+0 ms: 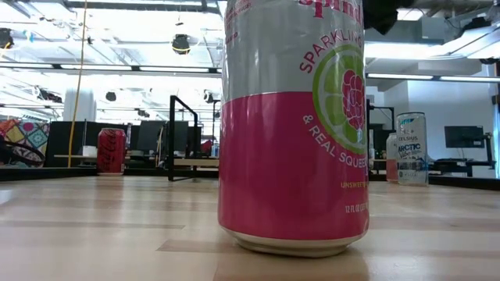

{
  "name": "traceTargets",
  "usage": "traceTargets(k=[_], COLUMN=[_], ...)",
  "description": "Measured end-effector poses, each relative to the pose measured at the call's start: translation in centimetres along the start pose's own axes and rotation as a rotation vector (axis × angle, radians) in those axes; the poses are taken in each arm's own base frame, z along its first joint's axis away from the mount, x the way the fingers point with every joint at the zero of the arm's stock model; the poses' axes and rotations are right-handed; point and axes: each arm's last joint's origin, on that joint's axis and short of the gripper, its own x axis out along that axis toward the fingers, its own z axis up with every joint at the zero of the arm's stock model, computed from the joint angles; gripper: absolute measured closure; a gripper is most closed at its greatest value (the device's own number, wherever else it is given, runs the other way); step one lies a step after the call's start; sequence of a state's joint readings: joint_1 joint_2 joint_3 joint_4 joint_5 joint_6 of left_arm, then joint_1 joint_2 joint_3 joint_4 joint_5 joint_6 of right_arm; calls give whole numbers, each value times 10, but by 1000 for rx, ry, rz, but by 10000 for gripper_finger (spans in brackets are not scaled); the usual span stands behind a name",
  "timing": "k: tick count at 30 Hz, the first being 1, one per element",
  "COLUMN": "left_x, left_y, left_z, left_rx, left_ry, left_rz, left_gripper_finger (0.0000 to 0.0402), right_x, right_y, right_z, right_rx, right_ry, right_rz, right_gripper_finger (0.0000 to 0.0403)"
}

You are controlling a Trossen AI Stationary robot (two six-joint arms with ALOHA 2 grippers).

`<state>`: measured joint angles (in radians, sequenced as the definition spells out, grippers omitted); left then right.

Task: Place canned beverage on shelf
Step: Put the pink white soda can on the shelf

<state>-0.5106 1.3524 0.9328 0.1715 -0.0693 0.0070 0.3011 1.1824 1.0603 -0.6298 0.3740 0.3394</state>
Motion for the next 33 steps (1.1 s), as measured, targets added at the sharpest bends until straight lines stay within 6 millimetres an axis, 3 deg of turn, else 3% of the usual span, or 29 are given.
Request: traceTargets(k=[9,17,25,33], left_x=[62,97,107,108], left_y=[-2,5,22,23], left_z=[-24,-36,-48,-49], left_rx=[61,70,-5,5], left_ry=[40,83,121,119], left_rz=[2,-3,-12,-56], left_gripper_finger=[33,33,33,33], right_x=[-2,-3,-5,-6], right_y=[2,6,10,11], right_z=[-5,-6,-8,-8], right_rx=[-33,-35,-45,-49], right_ry=[25,22,22,19], right_rz=[-41,-28,-12,-13], right_gripper_finger=[374,374,374,374])
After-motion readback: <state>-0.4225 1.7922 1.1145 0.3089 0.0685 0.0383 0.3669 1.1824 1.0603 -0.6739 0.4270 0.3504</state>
